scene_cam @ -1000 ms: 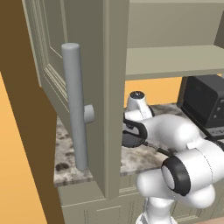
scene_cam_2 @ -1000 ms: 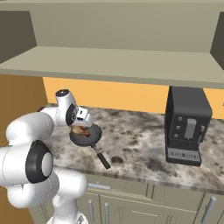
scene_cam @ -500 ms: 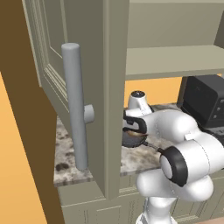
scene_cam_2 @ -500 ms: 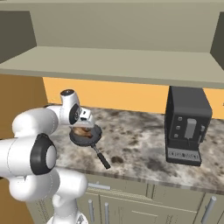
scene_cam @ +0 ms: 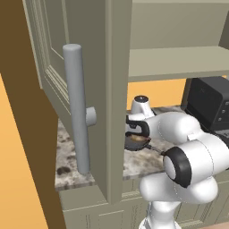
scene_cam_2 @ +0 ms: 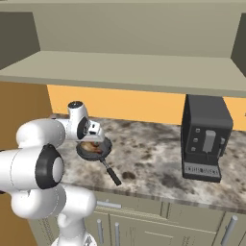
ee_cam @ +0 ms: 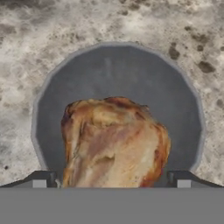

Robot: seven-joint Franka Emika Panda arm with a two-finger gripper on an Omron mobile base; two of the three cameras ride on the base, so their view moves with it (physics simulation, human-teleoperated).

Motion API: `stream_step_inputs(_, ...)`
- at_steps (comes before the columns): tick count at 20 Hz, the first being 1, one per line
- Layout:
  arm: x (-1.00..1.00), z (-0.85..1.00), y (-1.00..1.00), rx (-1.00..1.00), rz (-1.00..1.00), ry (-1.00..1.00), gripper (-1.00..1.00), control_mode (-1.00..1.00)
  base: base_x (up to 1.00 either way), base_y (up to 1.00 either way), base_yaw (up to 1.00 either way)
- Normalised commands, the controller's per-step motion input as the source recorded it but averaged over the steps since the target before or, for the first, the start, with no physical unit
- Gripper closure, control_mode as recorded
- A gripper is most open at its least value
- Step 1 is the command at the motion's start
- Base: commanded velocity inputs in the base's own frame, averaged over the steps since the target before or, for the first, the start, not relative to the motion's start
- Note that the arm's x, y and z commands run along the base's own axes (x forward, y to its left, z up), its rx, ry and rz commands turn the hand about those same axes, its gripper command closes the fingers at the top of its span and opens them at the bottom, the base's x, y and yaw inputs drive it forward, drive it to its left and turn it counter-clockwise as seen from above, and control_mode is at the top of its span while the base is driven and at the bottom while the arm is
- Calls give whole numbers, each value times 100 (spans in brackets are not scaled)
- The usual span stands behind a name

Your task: Retrieve the pan from the cabinet, then place the raw meat into the pan to avoid contamination.

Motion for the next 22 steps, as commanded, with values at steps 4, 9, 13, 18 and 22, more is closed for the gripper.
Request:
stream_step_inputs(4,0,0,0,0,1,0,-100,-100,0,0,0)
stream_step_inputs(9,2,3,0,0,0,0,-100,-100,0,0,0)
stream_step_inputs(13,4,32,0,0,0,1,-100,-100,0,0,0)
stream_step_inputs(18,-19,47,0,2,0,2,-100,-100,0,0,0)
stream_step_inputs(22,-70,11,0,1,-1,5,-100,-100,0,0,0)
